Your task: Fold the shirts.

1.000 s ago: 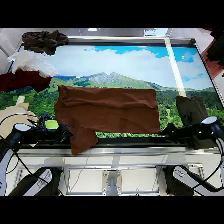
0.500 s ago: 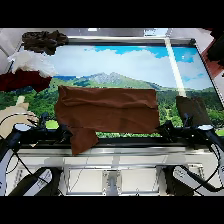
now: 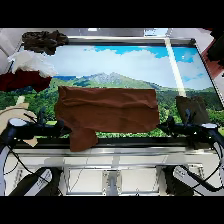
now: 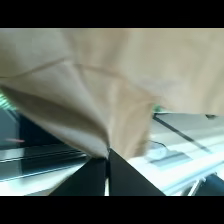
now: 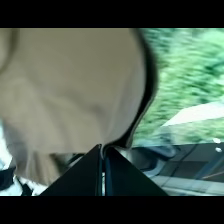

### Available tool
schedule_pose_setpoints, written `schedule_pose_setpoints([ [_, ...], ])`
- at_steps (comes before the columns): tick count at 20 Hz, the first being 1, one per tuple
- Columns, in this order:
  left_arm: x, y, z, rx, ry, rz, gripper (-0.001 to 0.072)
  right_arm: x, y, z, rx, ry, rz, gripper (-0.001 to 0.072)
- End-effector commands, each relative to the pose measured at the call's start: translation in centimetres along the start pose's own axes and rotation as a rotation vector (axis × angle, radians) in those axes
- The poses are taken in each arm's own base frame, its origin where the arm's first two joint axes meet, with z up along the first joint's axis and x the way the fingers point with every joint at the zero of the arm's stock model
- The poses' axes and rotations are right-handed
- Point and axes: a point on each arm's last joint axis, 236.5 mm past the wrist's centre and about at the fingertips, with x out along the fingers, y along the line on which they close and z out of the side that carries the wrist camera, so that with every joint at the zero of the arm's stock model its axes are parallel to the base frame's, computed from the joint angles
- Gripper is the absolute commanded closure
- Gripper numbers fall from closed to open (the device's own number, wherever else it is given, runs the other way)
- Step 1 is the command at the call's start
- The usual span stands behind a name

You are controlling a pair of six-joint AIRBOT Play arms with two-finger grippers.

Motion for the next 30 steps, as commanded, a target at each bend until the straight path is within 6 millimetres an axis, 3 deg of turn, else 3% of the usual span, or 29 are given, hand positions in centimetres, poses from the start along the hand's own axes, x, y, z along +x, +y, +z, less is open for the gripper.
schedule_pose_setpoints([
  [1, -3.4, -3.4, 1.6, 0.119, -0.025, -0.020, 0.0694, -3.2, 3.7, 0.6, -0.081, 0.036, 0.103, 0.0682],
  [4, -6.2, -6.2, 4.1, 0.176, -0.119, -0.033, 0.0694, -5.9, 5.6, 2.4, -0.127, 0.000, 0.126, 0.0683],
  [8, -8.6, -12.3, 6.2, 0.191, -0.220, -0.230, 0.0696, -5.7, 7.3, 1.9, -0.193, 0.046, 0.099, 0.0684],
  [10, -9.6, -12.4, 8.6, 0.193, -0.322, -0.208, 0.0696, -5.0, 8.3, 2.7, -0.231, 0.019, 0.074, 0.0684],
  [12, -11.5, -11.4, 12.9, 0.152, -0.507, -0.146, 0.0696, -5.1, 10.0, 5.5, -0.259, -0.084, 0.047, 0.0685],
  [14, -12.9, -9.8, 15.8, 0.107, -0.620, -0.078, 0.0697, -5.6, 12.3, 8.4, -0.310, -0.199, 0.032, 0.0685],
  [17, -11.3, -8.1, 17.6, 0.081, -0.581, -0.041, 0.0697, -4.2, 15.2, 11.1, -0.356, -0.226, 0.019, 0.0686],
  [23, -5.0, -6.2, 23.0, 0.076, -0.588, 0.042, 0.0697, 3.5, 16.5, 16.1, -0.361, -0.231, -0.032, 0.0686],
  [26, -2.4, -5.7, 25.7, 0.078, -0.595, 0.066, 0.0697, 6.4, 13.9, 18.3, -0.306, -0.227, -0.115, 0.0686],
  [30, 0.1, -2.9, 27.9, 0.047, -0.568, 0.129, 0.0697, 8.8, 9.8, 19.7, -0.265, -0.206, -0.201, 0.0686],
])
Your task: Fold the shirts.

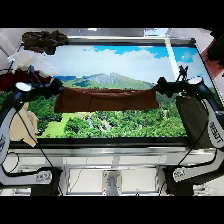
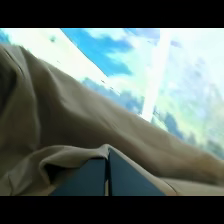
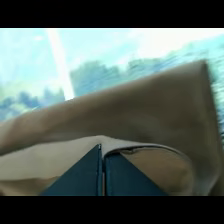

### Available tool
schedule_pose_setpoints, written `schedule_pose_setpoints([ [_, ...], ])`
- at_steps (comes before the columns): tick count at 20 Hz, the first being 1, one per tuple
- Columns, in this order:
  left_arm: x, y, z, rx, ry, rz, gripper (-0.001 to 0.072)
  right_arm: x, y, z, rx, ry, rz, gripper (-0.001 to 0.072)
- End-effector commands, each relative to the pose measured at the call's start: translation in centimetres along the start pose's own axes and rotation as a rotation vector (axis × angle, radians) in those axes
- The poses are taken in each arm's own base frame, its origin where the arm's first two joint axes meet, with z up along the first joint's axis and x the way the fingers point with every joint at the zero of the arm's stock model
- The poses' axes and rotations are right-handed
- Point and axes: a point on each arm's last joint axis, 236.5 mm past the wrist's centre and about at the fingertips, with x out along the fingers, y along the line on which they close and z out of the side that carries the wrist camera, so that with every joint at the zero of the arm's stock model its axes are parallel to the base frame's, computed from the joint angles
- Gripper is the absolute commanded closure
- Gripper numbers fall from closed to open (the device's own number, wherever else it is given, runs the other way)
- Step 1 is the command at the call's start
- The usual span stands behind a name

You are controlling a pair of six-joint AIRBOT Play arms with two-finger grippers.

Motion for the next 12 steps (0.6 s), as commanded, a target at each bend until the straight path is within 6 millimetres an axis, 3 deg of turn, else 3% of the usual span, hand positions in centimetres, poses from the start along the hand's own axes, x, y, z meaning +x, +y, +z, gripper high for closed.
schedule_pose_setpoints([
  [1, 3.1, 2.5, 0.1, 0.002, 0.008, 0.067, 0.0697, 2.9, -3.2, 0.1, 0.024, 0.014, -0.077, 0.0685],
  [5, 4.2, 3.7, -0.4, -0.009, 0.021, 0.088, 0.0696, 4.4, -4.7, -0.8, 0.037, 0.048, -0.099, 0.0684],
  [8, 4.1, 2.7, 0.1, -0.036, 0.013, 0.056, 0.0674, 4.1, -3.7, -0.6, 0.023, 0.056, -0.070, 0.0663],
  [9, 3.9, 1.6, 0.6, -0.050, 0.009, 0.023, 0.0497, 3.7, -2.9, -0.2, 0.012, 0.056, -0.056, 0.0616],
  [10, 3.6, 0.2, 1.1, -0.042, 0.013, -0.014, 0.0321, 3.0, -1.9, 0.4, -0.011, 0.052, -0.040, 0.0481],
  [11, 3.0, -1.4, 1.7, -0.010, 0.018, -0.056, 0.0288, 2.1, -0.7, 1.1, -0.041, 0.046, -0.019, 0.0369],
  [12, 2.3, -2.9, 2.3, 0.029, 0.023, -0.086, 0.0288, 0.6, 0.5, 1.9, -0.070, 0.035, 0.001, 0.0354],
])
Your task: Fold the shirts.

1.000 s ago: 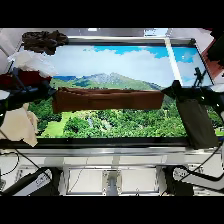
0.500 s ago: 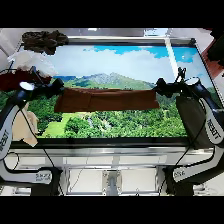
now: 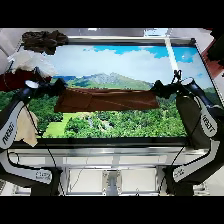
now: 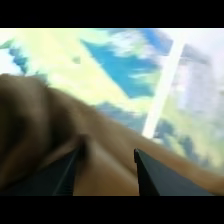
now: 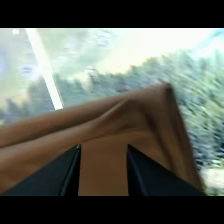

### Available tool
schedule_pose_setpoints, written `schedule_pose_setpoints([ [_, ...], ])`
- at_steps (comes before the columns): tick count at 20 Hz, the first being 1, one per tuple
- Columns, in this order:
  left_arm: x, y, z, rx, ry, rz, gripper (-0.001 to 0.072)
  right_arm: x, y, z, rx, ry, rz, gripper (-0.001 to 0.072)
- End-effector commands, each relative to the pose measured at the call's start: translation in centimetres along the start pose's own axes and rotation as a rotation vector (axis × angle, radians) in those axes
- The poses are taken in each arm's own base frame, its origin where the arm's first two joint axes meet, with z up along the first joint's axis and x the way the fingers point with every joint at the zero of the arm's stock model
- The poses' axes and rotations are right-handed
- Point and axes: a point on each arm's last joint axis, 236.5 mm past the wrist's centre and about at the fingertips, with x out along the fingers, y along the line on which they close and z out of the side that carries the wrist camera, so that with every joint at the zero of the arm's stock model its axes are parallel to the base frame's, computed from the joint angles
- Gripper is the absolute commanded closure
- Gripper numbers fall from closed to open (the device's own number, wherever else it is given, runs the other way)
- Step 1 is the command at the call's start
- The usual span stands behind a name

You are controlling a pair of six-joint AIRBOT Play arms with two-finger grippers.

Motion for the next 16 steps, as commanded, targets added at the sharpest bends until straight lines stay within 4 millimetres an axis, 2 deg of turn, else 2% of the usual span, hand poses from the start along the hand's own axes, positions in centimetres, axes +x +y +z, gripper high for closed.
schedule_pose_setpoints([
  [1, -1.9, -4.8, 1.5, 0.069, 0.022, -0.117, 0.0287, -4.0, 3.3, 1.7, -0.079, -0.008, 0.061, 0.0354],
  [4, -4.6, -10.4, 2.2, 0.245, 0.030, -0.259, 0.0288, -9.4, 3.6, 2.7, -0.106, -0.019, 0.069, 0.0353],
  [6, -5.8, -14.4, 0.9, 0.397, 0.036, -0.362, 0.0290, -11.9, 2.0, 2.3, -0.090, 0.004, 0.050, 0.0353],
  [7, -5.6, -16.0, -0.2, 0.451, 0.050, -0.379, 0.0291, -12.7, 0.7, 1.6, -0.077, 0.040, 0.032, 0.0353],
  [8, -5.0, -17.2, -1.4, 0.491, 0.057, -0.380, 0.0292, -13.3, -0.9, 0.5, -0.058, 0.093, -0.001, 0.0317],
  [11, -2.1, -20.0, -5.6, 0.655, 0.063, -0.301, 0.0312, -13.3, -5.2, -2.2, 0.015, 0.188, -0.062, 0.0159],
  [12, -1.1, -20.9, -6.9, 0.708, 0.053, -0.273, 0.0331, -12.8, -5.8, -2.7, 0.048, 0.190, -0.053, 0.0152],
  [13, -0.1, -21.9, -8.3, 0.758, 0.037, -0.245, 0.0385, -12.1, -6.4, -3.1, 0.079, 0.188, -0.039, 0.0153],
  [16, 2.8, -23.3, -12.6, 0.870, 0.079, -0.170, 0.0388, -9.4, -6.6, -3.7, 0.125, 0.199, 0.045, 0.0153],
])
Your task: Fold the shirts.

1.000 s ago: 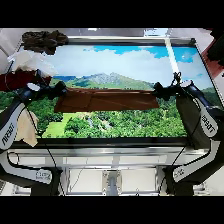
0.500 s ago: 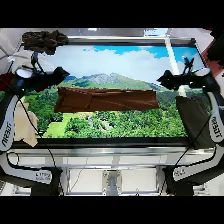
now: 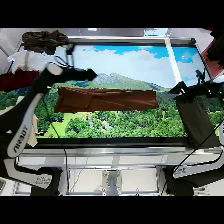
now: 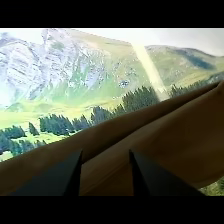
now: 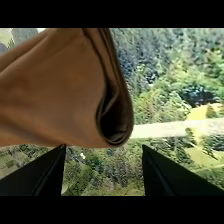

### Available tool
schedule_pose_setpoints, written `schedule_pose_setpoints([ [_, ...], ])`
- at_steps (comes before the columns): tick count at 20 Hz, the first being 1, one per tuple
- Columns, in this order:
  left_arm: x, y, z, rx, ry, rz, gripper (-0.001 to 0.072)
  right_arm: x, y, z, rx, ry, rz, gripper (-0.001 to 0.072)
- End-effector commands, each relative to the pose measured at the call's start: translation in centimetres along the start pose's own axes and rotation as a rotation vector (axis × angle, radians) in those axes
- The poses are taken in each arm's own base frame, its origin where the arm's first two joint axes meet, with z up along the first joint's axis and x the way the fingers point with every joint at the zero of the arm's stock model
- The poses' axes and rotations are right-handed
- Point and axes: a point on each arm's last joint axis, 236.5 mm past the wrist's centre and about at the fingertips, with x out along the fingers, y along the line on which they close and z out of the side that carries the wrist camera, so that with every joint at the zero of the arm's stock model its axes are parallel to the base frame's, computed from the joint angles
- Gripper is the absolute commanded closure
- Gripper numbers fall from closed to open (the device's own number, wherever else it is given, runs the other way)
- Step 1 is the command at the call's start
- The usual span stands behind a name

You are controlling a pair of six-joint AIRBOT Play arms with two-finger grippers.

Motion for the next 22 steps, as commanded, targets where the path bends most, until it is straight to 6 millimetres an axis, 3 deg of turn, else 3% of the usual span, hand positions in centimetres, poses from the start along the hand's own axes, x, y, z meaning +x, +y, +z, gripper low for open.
schedule_pose_setpoints([
  [1, 4.1, -2.8, -2.2, 0.144, 0.061, 0.096, 0.0388, 2.8, -0.4, -0.6, 0.062, 0.035, 0.111, 0.0153],
  [5, 6.8, -1.6, -6.3, 0.089, 0.199, 0.123, 0.0390, 6.3, 0.3, 0.5, 0.125, 0.048, 0.262, 0.0153],
  [7, 7.6, -1.2, -8.0, 0.079, 0.258, 0.125, 0.0448, 8.1, -0.4, 0.8, 0.136, 0.045, 0.238, 0.0153],
  [10, 8.5, -0.7, -10.2, 0.066, 0.325, 0.126, 0.0449, 10.1, -0.6, 1.1, 0.128, 0.026, 0.200, 0.0153],
  [17, 8.9, -0.5, -11.0, 0.060, 0.346, 0.128, 0.0460, 13.4, 1.9, -0.5, 0.080, 0.066, 0.174, 0.0175],
  [18, 9.0, -0.4, -11.1, 0.060, 0.348, 0.128, 0.0492, 13.7, 2.5, -1.0, 0.078, 0.083, 0.182, 0.0281],
  [19, 9.1, -0.4, -11.3, 0.060, 0.352, 0.129, 0.0498, 13.6, 3.4, -1.5, 0.067, 0.105, 0.210, 0.0458],
  [20, 9.1, -0.3, -11.4, 0.060, 0.357, 0.129, 0.0581, 13.2, 4.4, -1.8, 0.043, 0.115, 0.252, 0.0590],
  [21, 9.2, -0.3, -11.5, 0.059, 0.358, 0.130, 0.0648, 12.6, 5.7, -2.1, 0.005, 0.126, 0.304, 0.0679],
  [22, 9.2, -0.3, -11.5, 0.058, 0.359, 0.130, 0.0694, 11.9, 6.8, -2.4, -0.010, 0.133, 0.346, 0.0682],
])
